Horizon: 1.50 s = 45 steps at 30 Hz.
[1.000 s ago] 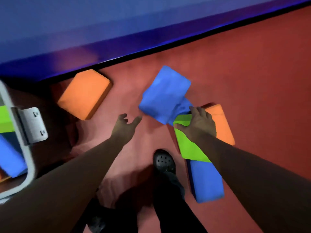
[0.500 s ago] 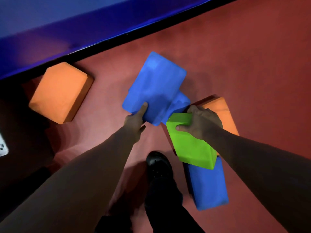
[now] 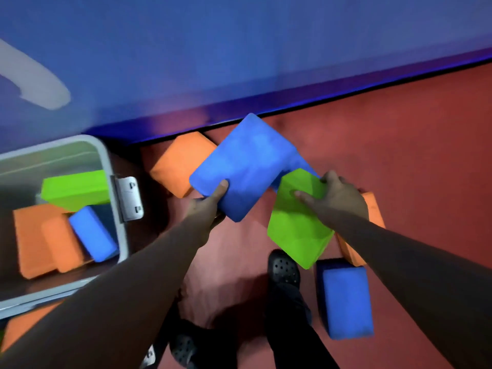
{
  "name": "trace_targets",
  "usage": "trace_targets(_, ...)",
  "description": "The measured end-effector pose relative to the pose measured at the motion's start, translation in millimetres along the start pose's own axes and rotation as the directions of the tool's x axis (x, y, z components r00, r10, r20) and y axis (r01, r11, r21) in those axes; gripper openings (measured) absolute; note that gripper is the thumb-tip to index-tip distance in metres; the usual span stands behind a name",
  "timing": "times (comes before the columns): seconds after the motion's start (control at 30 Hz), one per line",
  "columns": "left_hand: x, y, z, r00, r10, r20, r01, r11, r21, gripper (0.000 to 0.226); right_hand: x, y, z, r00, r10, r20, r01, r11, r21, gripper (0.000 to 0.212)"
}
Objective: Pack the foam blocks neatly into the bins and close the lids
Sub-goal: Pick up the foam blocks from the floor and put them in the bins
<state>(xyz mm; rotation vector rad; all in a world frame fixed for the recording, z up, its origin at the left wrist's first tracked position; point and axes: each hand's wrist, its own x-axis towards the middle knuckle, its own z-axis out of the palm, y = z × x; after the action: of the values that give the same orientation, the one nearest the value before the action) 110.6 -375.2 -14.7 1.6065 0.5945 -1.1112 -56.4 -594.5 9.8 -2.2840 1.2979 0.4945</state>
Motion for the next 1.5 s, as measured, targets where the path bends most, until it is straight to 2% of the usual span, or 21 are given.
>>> trace_targets(0.17, -52.4, 54.5, -106.3, 0.994, 0.066, -0.083, -0.078, 0.987, -0.143, 0.038, -45.2, -119.2, -32.3, 0.995, -0.07, -0.066, 0.074, 0.996, 0.052, 0.076)
trace_targets(0.3, -89.0, 81.1, -204.8, 0.982, 0.126, -0.138, -0.151, 0.97, -0.189, 0.048, -82.1, -216.7, -46.4, 0.98, -0.157, -0.121, 0.167, 0.983, 0.08, 0.075)
trace_targets(0.4, -116.1, 94.0, -285.9, 0.974, 0.131, -0.187, -0.168, 0.966, -0.199, 0.035, -107.0, -290.9, -44.7, 0.964, -0.221, -0.15, 0.239, 0.964, 0.116, 0.076)
trace_targets(0.57, -126.8, 81.3, -409.6, 0.917, 0.121, -0.379, -0.22, 0.948, -0.229, 0.046, -141.5, -386.8, -9.0, 0.935, -0.288, -0.209, 0.323, 0.933, 0.159, 0.075)
trace_targets(0.63, -119.5, 68.9, -454.2, 0.87, 0.08, -0.486, -0.224, 0.943, -0.246, 0.057, -149.2, -423.2, 18.9, 0.927, -0.301, -0.225, 0.345, 0.919, 0.191, 0.074)
trace_targets(0.77, -61.8, 15.6, -523.2, 0.796, 0.014, -0.605, -0.276, 0.898, -0.342, 0.109, -152.3, -477.5, 75.5, 0.946, -0.256, -0.197, 0.311, 0.888, 0.339, 0.075)
trace_targets(0.8, -52.3, 7.0, -531.6, 0.785, -0.027, -0.618, -0.275, 0.88, -0.388, 0.116, -151.2, -490.6, 93.8, 0.957, -0.235, -0.173, 0.284, 0.884, 0.37, 0.075)
trace_targets(0.87, -51.0, 10.6, -527.7, 0.775, -0.091, -0.626, -0.286, 0.832, -0.476, 0.114, -148.2, -509.9, 130.5, 0.976, -0.177, -0.129, 0.216, 0.882, 0.42, 0.075)
trace_targets(1.0, -14.8, 7.8, -518.0, 0.75, -0.221, -0.623, -0.211, 0.813, -0.542, 0.079, -130.6, -528.6, 197.7, 0.995, -0.062, -0.077, 0.092, 0.86, 0.502, 0.079)
trace_targets(1.07, 9.4, -1.1, -513.8, 0.773, -0.25, -0.583, -0.161, 0.811, -0.562, 0.072, -117.3, -525.8, 223.1, 0.999, 0.03, -0.035, -0.008, 0.869, 0.494, 0.08)
trace_targets(1.13, 24.1, -9.6, -508.2, 0.782, -0.27, -0.561, -0.112, 0.826, -0.553, 0.066, -105.8, -515.7, 242.2, 0.997, 0.058, 0.042, -0.07, 0.904, 0.421, 0.081)
trace_targets(1.3, 39.1, -27.4, -494.1, 0.834, -0.246, -0.494, 0.049, 0.925, -0.377, 0.06, -98.1, -480.9, 254.6, 0.986, -0.065, 0.154, 0.027, 0.971, 0.236, 0.074)
trace_targets(1.4, 32.9, -21.4, -482.6, 0.817, -0.214, -0.536, 0.115, 0.97, -0.212, 0.057, -98.0, -476.8, 244.5, 0.972, -0.137, 0.192, 0.104, 0.979, 0.174, 0.067)
trace_targets(1.5, 16.4, -9.2, -465.7, 0.8, -0.101, -0.592, 0.099, 0.994, -0.035, 0.054, -102.7, -474.3, 226.2, 0.959, -0.215, 0.187, 0.182, 0.967, 0.177, 0.059)
